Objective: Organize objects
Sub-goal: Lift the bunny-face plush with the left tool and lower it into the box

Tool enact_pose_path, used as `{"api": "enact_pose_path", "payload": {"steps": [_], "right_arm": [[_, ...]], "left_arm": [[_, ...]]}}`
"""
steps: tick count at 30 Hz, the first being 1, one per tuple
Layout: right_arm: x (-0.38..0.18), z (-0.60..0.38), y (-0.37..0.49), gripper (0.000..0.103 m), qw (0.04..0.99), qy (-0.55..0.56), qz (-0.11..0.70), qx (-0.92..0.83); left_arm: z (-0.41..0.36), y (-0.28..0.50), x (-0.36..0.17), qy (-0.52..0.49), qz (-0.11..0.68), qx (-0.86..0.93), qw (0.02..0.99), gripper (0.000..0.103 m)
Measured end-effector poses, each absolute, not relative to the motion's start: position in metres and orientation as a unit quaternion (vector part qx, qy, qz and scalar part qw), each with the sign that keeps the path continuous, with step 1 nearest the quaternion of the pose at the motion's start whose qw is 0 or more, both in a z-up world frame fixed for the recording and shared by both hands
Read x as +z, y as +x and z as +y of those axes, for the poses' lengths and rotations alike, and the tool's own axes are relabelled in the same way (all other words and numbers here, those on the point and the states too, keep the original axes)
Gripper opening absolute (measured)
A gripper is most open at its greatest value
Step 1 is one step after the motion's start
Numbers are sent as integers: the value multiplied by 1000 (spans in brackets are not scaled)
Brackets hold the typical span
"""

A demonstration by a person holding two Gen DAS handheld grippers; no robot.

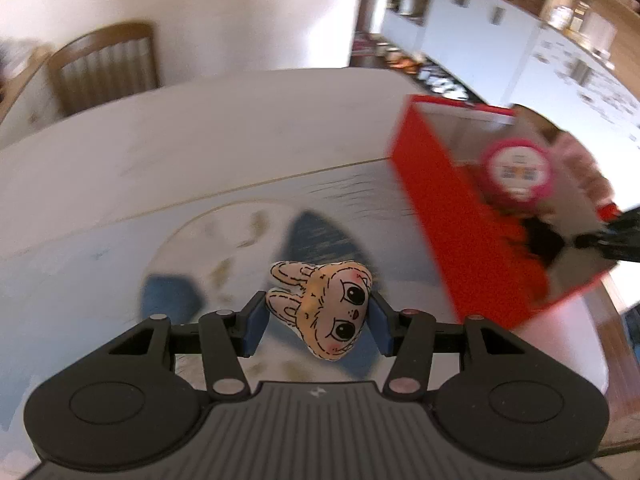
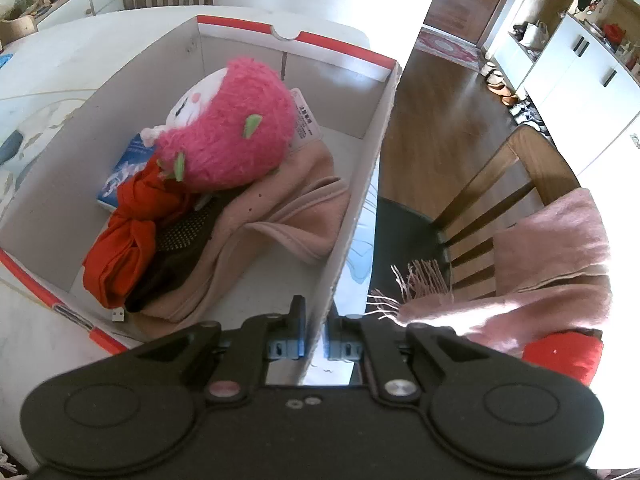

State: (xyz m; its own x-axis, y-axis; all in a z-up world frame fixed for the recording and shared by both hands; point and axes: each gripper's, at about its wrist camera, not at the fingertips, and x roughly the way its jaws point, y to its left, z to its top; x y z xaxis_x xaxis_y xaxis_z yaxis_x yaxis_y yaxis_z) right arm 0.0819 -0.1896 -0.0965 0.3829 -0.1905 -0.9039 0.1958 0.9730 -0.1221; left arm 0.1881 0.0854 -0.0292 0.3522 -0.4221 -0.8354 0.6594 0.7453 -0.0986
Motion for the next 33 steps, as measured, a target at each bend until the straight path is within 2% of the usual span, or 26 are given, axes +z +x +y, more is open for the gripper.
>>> {"api": "enact_pose_path", "payload": {"steps": [17, 33], "right_arm": [[-97, -194, 78, 8, 838, 7, 536, -102], [-98, -199, 75, 10, 844, 17, 529, -87]], "left_arm": [[-66, 120, -1, 199, 415, -478, 748, 52], [-166, 117, -52, 238, 476, -485, 694, 52]]}}
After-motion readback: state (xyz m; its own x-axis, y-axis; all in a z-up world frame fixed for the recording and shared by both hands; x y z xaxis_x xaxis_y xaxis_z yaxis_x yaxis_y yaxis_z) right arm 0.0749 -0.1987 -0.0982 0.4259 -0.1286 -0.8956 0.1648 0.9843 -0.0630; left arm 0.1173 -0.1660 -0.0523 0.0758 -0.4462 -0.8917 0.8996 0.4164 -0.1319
